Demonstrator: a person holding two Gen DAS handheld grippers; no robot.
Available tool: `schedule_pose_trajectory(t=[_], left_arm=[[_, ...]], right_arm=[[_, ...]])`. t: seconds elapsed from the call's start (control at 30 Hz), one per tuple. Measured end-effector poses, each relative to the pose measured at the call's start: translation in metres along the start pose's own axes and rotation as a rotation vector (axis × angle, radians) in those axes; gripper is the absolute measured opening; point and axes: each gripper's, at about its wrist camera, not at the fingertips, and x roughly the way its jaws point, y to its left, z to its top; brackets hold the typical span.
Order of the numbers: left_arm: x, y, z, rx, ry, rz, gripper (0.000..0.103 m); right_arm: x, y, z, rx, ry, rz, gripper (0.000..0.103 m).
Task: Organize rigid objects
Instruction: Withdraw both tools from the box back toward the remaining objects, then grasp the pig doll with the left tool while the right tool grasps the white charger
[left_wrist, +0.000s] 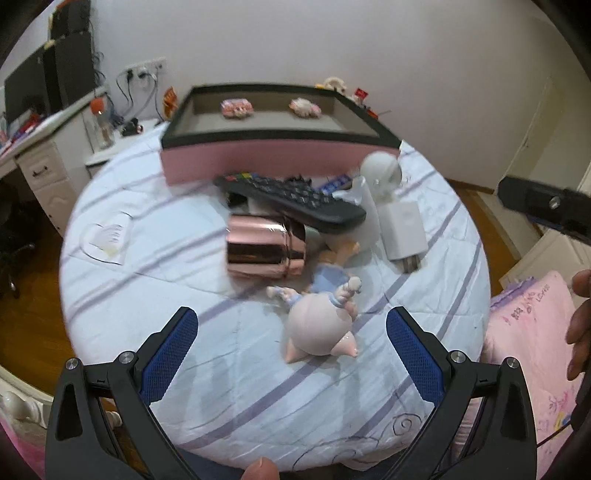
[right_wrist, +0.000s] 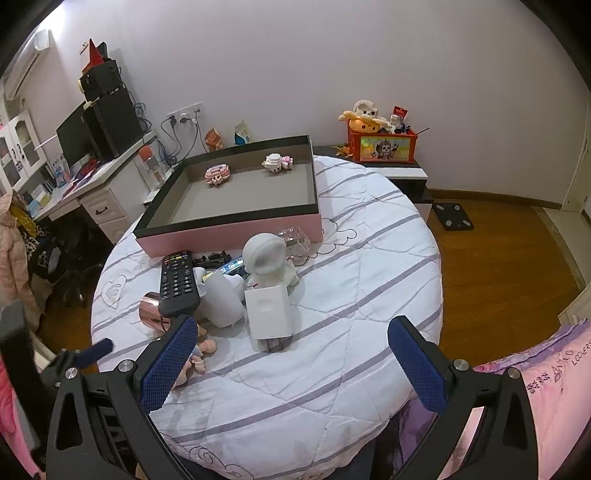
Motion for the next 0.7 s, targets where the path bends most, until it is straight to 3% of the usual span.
schedule_pose_trajectory(t=[0.2, 0.3, 0.47, 0.53, 0.6, 0.63, 0.7], left_arm=[[0.034, -0.004, 0.000, 0.011, 0.043, 0.004, 0.102], [0.042, -0.007, 0.001, 0.032, 0.020, 0.023, 0.101], [0.045, -0.008, 0.002, 0.038, -0.010, 0.026, 0.089], [0.042, -0.008, 0.002, 0.036, -0.019, 0.024, 0.066], [0.040, -0.006, 0.001, 0.027, -0.019, 0.015, 0.052], [0.039, -0.004, 0.001, 0.023, -0.020, 0.019, 0.046], [0.037, 0.000, 0.001, 0.008, -0.016, 0.001, 0.046]], right_arm=[[0.008, -0.003, 0.001, 0.001, 0.015, 0.005, 0.103], [0.012, -0.007, 0.000, 0.011, 0.025, -0.002, 0.103], [0.018, -0.016, 0.001, 0.030, 0.038, -0.009, 0.103], [0.020, -0.017, 0.001, 0.031, 0.043, -0.010, 0.103], [0.024, -0.017, 0.000, 0.028, 0.050, -0.011, 0.103], [0.025, -0.016, 0.000, 0.028, 0.053, -0.011, 0.103], [0.030, -0.015, -0.001, 0.025, 0.064, -0.011, 0.103]])
